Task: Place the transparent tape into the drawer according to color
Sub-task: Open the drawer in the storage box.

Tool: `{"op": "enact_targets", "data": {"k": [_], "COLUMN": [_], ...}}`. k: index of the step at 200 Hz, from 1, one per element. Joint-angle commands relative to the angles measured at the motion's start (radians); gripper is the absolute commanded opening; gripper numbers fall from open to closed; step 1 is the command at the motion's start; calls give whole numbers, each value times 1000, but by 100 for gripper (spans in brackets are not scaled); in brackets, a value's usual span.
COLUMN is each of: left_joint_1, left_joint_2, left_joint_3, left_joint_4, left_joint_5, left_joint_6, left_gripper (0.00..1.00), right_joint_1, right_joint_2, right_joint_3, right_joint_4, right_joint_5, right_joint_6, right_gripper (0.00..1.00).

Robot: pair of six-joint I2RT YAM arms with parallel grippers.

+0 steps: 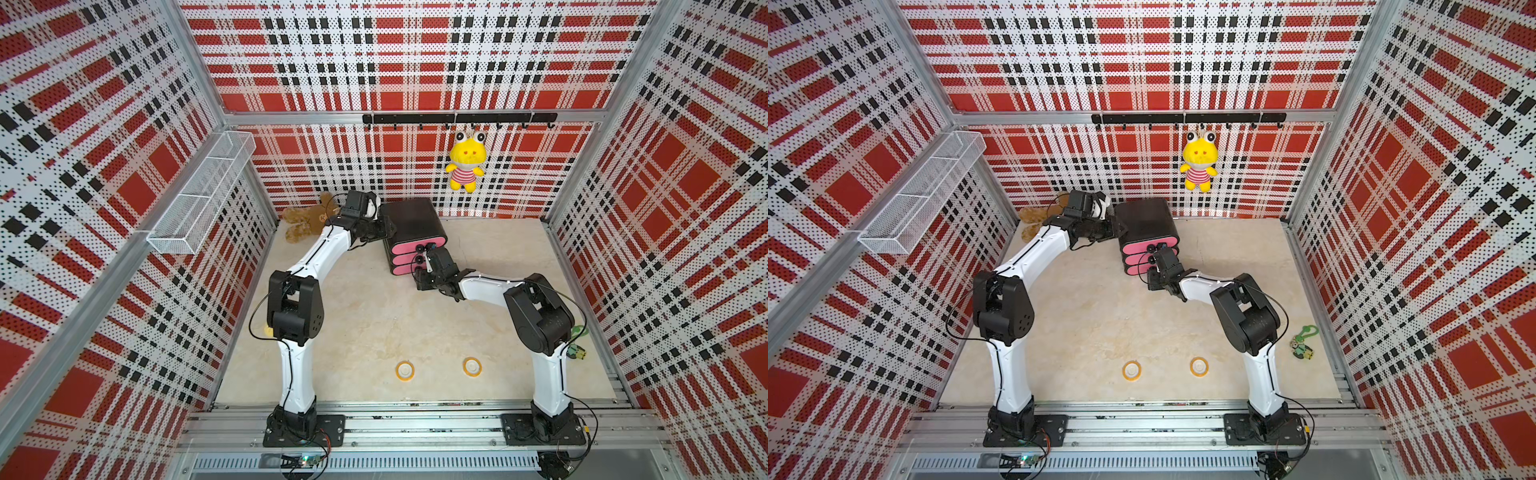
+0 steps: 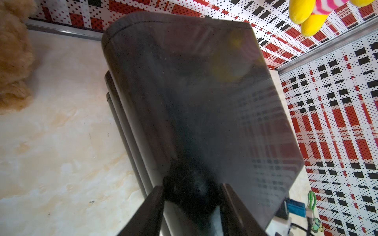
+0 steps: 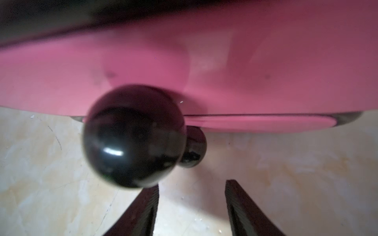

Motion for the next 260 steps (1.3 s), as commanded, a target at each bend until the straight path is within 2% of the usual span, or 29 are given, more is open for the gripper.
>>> {"op": "enact_targets", "data": {"k": [1,70,138,175,233,260], "left_joint_1": [-13,-16,-14,-10,-4,-3], "left_joint_2": [65,65,63,66,66,66], "left_joint_3": [-22,-17,-24,-22,-22,-22], "left_joint_4": [-113,-112,-113,-113,-113,-113], "left_joint_5": [5,18,27,33,36,37], "left_joint_6": [27,34,47,52,55,55], "left_gripper": [50,50,50,50,50,50], "right_joint_1": [27,50,49,50,54,54], "right_joint_2": [0,-123,-89,-76,-42,-28], "right_joint_3": [0,-284,-304,-313,-250,-232], "right_joint_4": [85,408,530,569,521,514], "right_joint_5": [54,99,100,140,210,205], "right_joint_6": [-33,29,39,19,-7,-14], "right_gripper": [59,62,72,72,72,72]}}
